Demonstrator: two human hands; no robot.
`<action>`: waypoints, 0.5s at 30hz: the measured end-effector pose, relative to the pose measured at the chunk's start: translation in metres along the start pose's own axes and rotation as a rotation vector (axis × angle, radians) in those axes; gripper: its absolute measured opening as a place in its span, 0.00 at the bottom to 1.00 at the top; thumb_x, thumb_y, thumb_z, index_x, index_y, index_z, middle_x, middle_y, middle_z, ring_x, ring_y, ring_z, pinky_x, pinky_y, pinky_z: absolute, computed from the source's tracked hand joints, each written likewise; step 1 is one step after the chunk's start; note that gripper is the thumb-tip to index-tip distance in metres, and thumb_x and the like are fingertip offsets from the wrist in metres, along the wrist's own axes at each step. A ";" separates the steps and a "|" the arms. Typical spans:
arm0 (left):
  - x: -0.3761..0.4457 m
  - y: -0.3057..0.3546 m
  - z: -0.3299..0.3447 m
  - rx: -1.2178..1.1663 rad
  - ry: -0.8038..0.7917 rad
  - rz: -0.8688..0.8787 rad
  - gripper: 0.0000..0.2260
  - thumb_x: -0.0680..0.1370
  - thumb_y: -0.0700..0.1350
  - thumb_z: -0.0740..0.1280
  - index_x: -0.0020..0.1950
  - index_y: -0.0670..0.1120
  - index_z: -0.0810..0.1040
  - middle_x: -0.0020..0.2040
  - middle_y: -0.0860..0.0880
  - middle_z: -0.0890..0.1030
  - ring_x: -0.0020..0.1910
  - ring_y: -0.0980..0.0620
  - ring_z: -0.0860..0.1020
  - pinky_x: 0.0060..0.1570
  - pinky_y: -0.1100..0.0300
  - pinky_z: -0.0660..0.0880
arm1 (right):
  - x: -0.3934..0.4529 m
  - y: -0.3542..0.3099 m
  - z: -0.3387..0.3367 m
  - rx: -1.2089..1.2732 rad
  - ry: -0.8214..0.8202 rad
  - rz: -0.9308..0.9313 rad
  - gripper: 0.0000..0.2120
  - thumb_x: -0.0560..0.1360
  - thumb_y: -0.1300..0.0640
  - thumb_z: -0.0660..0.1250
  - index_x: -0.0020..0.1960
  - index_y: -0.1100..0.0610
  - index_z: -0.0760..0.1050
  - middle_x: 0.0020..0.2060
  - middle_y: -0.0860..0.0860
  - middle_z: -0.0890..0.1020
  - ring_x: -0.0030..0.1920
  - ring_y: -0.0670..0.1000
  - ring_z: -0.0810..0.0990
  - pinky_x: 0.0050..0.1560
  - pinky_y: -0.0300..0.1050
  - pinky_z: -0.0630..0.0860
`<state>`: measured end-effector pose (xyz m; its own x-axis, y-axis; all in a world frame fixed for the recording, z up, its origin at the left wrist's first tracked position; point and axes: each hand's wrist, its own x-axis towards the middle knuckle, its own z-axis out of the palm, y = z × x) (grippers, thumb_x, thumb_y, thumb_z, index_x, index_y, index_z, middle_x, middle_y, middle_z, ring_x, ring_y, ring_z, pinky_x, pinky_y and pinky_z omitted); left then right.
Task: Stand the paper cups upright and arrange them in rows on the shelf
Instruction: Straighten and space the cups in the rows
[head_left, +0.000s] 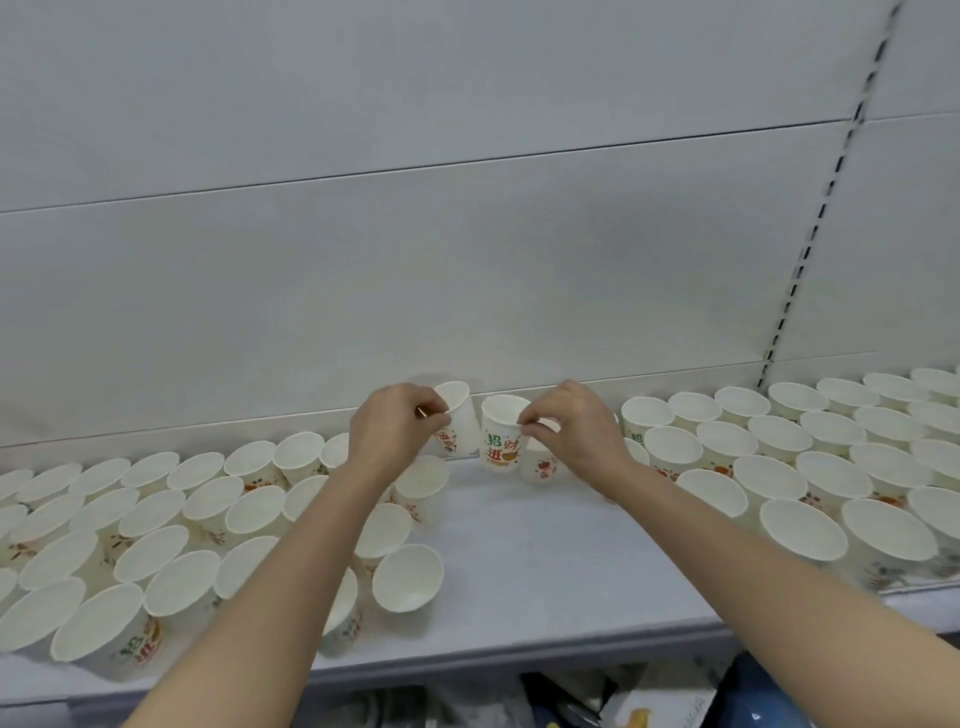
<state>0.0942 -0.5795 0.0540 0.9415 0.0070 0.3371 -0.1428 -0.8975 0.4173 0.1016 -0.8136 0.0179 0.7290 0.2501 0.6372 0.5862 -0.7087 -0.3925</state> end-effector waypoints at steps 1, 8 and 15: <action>-0.008 0.010 0.002 -0.015 -0.011 0.031 0.01 0.74 0.50 0.72 0.42 0.57 0.83 0.40 0.59 0.81 0.42 0.57 0.77 0.37 0.60 0.69 | -0.010 0.003 -0.012 -0.004 0.013 -0.012 0.05 0.66 0.60 0.76 0.39 0.53 0.82 0.34 0.46 0.82 0.39 0.52 0.75 0.40 0.48 0.73; -0.064 0.064 0.039 -0.057 -0.102 0.101 0.02 0.73 0.50 0.72 0.41 0.57 0.83 0.39 0.59 0.79 0.41 0.58 0.77 0.41 0.57 0.74 | -0.107 0.032 -0.078 -0.097 -0.059 -0.167 0.04 0.67 0.58 0.75 0.39 0.53 0.81 0.36 0.45 0.82 0.39 0.50 0.74 0.38 0.42 0.70; -0.091 0.098 0.059 0.002 -0.156 0.103 0.02 0.73 0.49 0.71 0.42 0.55 0.83 0.40 0.59 0.79 0.43 0.58 0.76 0.39 0.59 0.71 | -0.132 0.061 -0.090 -0.289 -0.148 -0.176 0.08 0.62 0.61 0.78 0.35 0.53 0.80 0.32 0.46 0.80 0.36 0.54 0.75 0.36 0.45 0.71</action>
<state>0.0125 -0.6937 0.0145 0.9577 -0.1536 0.2432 -0.2408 -0.8906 0.3857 0.0097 -0.9491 -0.0309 0.6816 0.4620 0.5674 0.5984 -0.7983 -0.0689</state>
